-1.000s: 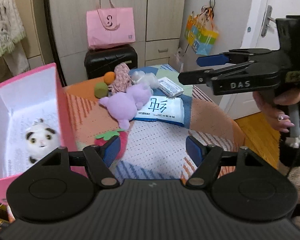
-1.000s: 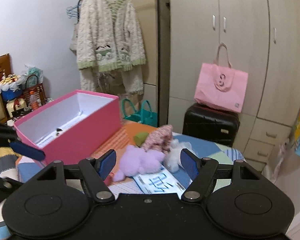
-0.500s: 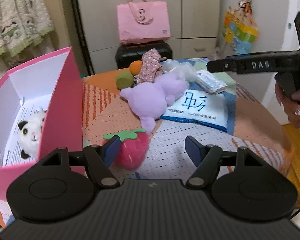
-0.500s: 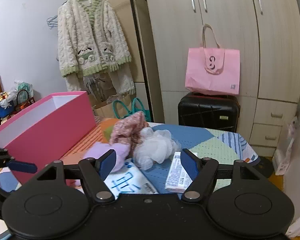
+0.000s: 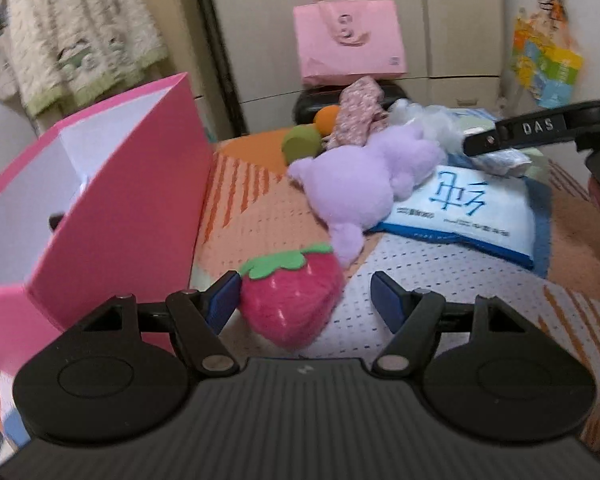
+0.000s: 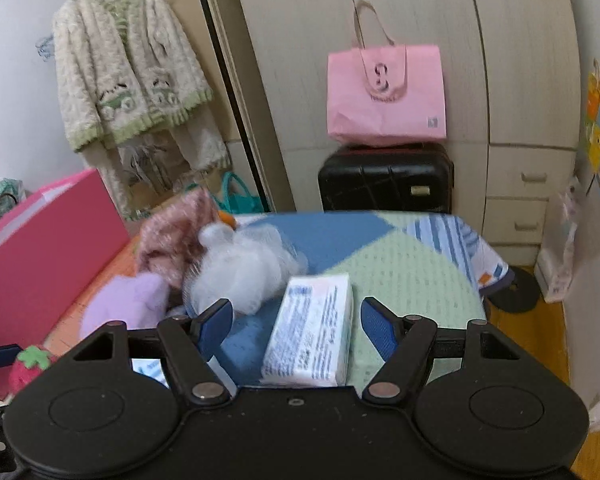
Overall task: Organize soft objects
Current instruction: 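Grasp the red strawberry plush with the left gripper while the right grasps the white box, then carry the strawberry plush and white box over the pink box with both grippers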
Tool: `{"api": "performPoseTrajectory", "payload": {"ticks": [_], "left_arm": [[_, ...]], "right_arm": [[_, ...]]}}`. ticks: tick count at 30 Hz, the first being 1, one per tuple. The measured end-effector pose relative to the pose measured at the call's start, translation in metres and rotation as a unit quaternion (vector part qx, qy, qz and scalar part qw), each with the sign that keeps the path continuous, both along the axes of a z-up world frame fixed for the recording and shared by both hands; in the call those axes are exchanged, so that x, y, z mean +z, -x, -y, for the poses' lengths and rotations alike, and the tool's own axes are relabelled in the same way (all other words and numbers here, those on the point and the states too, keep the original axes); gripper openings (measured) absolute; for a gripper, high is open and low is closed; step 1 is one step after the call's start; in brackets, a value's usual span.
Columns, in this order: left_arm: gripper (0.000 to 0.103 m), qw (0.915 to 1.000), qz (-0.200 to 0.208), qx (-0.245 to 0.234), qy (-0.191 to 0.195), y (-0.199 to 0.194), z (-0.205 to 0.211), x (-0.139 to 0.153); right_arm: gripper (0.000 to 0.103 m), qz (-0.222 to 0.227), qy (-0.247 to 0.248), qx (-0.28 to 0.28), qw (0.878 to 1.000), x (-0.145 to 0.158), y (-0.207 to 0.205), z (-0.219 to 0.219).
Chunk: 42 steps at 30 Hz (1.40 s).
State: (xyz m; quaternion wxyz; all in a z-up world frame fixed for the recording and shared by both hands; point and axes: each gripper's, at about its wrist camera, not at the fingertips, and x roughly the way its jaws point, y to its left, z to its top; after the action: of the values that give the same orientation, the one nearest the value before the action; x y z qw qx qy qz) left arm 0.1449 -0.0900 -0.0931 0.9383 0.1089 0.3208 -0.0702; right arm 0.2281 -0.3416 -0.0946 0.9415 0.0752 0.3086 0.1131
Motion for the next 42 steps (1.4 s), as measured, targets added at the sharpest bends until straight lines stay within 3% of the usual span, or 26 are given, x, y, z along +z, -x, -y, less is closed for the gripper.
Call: {"api": "performPoseTrajectory", "payload": {"ticks": [3,7,10,19,21,24,30,42], "left_arm": [[0.07,0.9998,0.012,0.011,-0.011,0.001,0.002,-0.006],[0.071,0.9996,0.008,0.027,0.0,-0.004,-0.001,-0.006],[0.071,0.9994,-0.003,0.032,0.011,-0.008,-0.004,-0.007],[0.063,0.9973,-0.023,0.028,0.064,-0.015,-0.011,-0.01],[0.055,0.9973,-0.019,0.032,0.063,-0.015,-0.011,-0.009],[0.052,0.9978,-0.015,0.028,0.059,-0.015,-0.009,-0.01],[0.05,0.9986,-0.008,0.021,0.048,-0.011,-0.006,-0.009],[0.05,0.9974,-0.011,0.018,0.069,-0.001,-0.012,0.0]], "right_arm": [[0.073,-0.01,0.012,-0.005,1.0,-0.007,-0.005,-0.002],[0.052,-0.015,0.021,-0.006,1.0,-0.008,-0.007,-0.004],[0.047,-0.015,0.037,-0.01,0.999,-0.008,-0.005,-0.003],[0.049,-0.021,0.068,-0.001,0.997,-0.009,-0.005,-0.004],[0.049,-0.018,0.074,-0.002,0.997,-0.01,-0.005,-0.007],[0.046,-0.015,0.074,-0.003,0.997,-0.01,-0.005,-0.007],[0.045,-0.015,0.063,-0.016,0.998,-0.008,0.0,-0.003],[0.045,-0.013,0.041,-0.036,0.998,-0.002,0.029,0.01]]}}
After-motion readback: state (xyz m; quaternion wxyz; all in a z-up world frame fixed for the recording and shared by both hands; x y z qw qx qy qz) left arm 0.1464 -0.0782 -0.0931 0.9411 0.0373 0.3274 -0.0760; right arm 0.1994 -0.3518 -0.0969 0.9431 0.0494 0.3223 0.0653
